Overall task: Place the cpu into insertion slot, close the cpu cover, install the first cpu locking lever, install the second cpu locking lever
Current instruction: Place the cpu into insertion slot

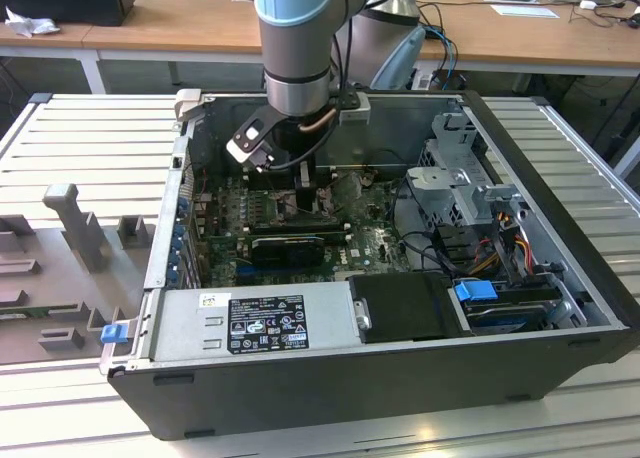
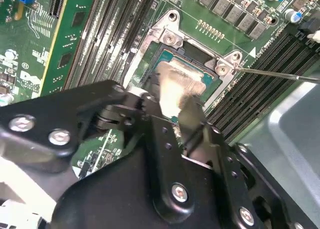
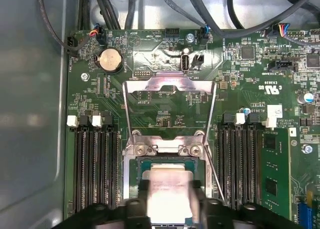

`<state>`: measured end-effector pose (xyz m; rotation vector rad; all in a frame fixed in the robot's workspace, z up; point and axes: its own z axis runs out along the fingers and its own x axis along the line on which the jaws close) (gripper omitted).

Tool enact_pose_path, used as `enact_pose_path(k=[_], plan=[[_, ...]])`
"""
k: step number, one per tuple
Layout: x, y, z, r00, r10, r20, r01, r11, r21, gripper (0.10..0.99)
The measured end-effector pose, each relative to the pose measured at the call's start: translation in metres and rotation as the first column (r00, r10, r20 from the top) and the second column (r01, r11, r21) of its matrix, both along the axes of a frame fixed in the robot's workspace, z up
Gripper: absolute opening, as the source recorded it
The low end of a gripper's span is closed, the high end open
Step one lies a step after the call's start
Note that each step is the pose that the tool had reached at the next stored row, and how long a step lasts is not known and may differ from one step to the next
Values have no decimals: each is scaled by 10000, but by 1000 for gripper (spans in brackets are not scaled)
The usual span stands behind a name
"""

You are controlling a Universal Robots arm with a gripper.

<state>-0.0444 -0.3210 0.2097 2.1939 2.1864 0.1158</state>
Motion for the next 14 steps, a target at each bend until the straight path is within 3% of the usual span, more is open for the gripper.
enact_pose_path(k=[1,5,7,14], plan=[[1,0,5,10000,1,-2,-1,10000,-2,400],[1,0,31,10000,0,-4,0,10000,-9,157],[2,0,46,10000,1,-4,-1,10000,-13,106],[1,0,119,10000,0,-4,0,10000,-19,106]])
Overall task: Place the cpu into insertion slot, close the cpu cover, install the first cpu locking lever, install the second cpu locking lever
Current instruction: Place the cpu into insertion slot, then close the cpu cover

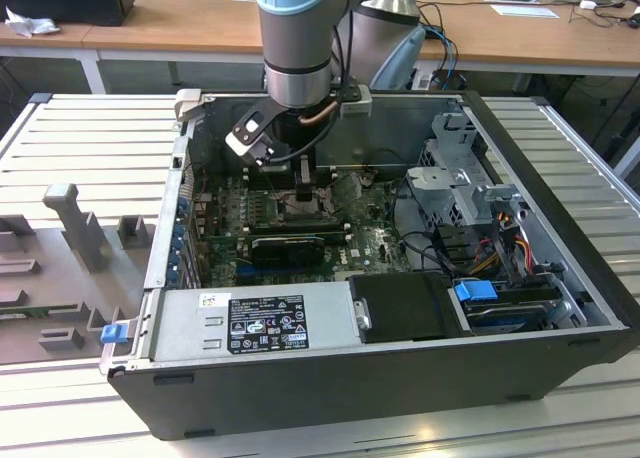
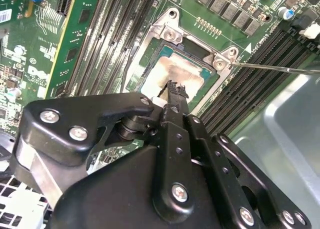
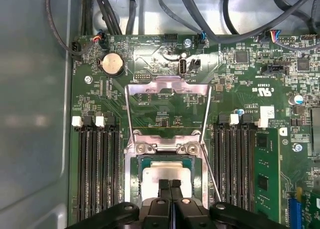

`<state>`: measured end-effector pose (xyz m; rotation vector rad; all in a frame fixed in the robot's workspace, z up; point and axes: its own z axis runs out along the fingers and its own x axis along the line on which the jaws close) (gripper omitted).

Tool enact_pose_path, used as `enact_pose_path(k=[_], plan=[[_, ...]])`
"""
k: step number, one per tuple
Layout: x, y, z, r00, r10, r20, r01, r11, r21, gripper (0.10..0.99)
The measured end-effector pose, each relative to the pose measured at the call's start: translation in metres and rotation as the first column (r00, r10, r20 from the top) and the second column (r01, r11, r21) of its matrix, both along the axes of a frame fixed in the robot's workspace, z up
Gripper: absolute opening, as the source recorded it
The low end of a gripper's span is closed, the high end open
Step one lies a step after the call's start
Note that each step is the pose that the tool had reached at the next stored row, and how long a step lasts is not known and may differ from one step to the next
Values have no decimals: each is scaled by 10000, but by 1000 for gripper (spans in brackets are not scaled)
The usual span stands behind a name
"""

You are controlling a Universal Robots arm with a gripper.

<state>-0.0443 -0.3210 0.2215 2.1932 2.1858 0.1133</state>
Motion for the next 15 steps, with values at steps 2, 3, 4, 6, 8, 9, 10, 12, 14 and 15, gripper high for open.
enact_pose_path(k=[2,3,4,6,8,9,10,12,14,15], plan=[[1,0,7,10000,-6,1,6,10000,1,106],[29,0,5,10000,-7,-1,7,10000,0,106],[66,-1,9,10000,-7,-11,7,10000,-4,106],[67,0,50,10000,-9,-12,9,10000,-1,106],[67,0,148,10000,-8,-13,8,10000,-2,106],[68,0,252,10000,-7,-19,7,10000,0,106],[70,0,268,10000,-4,-36,4,10000,-1,106],[86,0,269,10000,-7,-54,7,10000,-13,106],[122,-6,269,10000,-8,-69,7,10000,-16,106],[139,-6,269,10000,-9,-72,9,10000,-15,106]])
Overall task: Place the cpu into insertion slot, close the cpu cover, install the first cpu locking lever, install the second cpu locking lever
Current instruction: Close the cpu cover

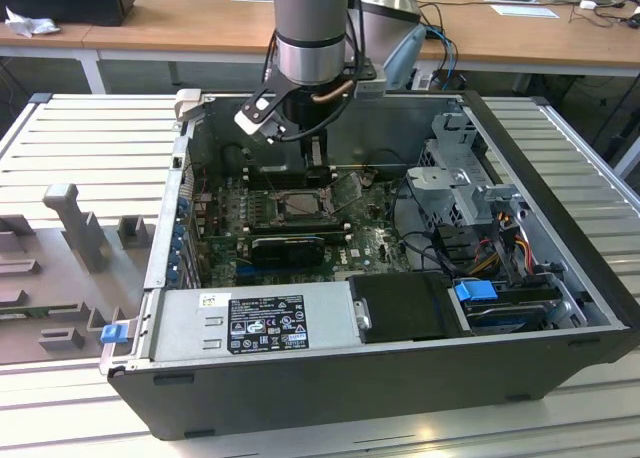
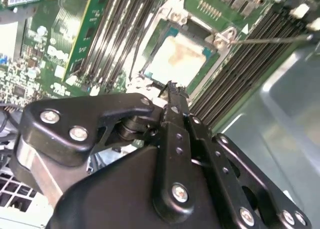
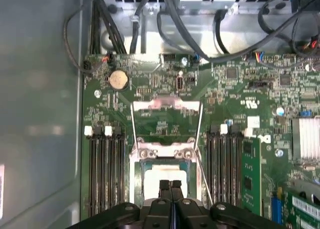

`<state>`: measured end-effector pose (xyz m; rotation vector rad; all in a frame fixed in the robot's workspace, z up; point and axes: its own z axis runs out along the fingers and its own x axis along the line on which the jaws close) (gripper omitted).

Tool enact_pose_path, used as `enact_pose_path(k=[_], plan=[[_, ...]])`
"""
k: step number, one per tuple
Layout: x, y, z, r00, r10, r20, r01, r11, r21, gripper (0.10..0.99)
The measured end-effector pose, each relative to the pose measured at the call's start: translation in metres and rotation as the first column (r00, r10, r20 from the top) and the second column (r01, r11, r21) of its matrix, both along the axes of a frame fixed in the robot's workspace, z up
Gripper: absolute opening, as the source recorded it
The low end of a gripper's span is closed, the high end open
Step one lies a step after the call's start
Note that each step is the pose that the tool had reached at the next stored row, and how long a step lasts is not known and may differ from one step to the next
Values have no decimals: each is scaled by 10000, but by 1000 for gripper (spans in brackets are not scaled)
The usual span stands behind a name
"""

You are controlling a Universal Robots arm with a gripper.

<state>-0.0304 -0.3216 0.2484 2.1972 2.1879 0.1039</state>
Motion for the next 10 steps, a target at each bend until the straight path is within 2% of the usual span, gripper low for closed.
enact_pose_path(k=[3,7,8,10], plan=[[18,0,14,10000,-2,-4,2,10000,-1,106],[18,0,165,10000,-2,-4,2,10000,-1,106],[22,0,178,10000,1,-4,-1,10000,1,106],[107,-1,180,10000,-2,-5,2,10000,0,106]])
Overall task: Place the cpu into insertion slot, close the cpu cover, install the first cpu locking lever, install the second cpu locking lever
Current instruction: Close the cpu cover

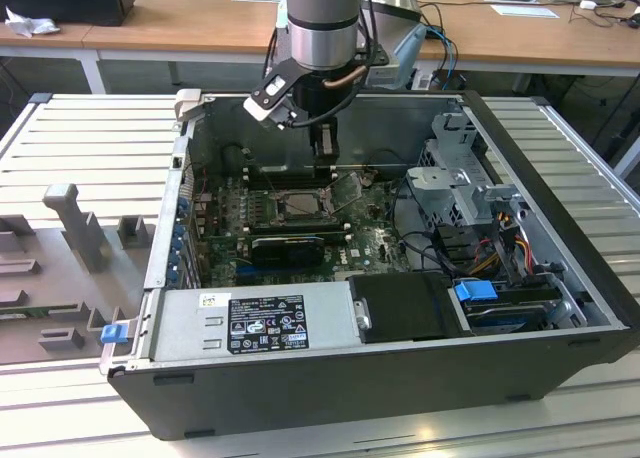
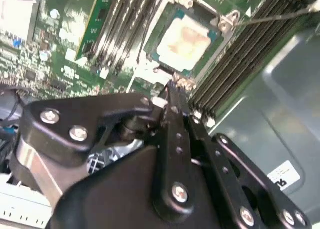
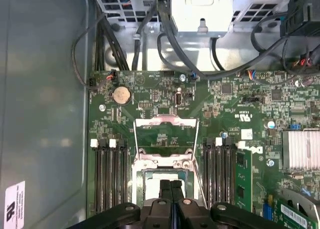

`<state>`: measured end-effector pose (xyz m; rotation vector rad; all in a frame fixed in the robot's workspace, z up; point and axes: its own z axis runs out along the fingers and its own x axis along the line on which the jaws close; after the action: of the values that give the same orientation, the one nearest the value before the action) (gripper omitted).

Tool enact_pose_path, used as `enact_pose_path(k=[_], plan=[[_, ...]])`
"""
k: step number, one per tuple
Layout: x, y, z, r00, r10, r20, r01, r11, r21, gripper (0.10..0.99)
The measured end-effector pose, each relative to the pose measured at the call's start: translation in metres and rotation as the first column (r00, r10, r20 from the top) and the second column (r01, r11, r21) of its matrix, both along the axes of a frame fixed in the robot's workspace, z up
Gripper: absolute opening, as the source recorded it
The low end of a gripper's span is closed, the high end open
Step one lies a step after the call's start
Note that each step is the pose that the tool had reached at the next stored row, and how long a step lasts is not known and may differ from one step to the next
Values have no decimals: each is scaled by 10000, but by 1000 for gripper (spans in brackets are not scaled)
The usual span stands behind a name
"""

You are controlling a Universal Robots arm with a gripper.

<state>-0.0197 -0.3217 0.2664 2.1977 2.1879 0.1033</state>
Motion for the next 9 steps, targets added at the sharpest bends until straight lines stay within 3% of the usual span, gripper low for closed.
enact_pose_path(k=[9], plan=[[38,1,0,10000,0,-22,0,10000,26,106]])
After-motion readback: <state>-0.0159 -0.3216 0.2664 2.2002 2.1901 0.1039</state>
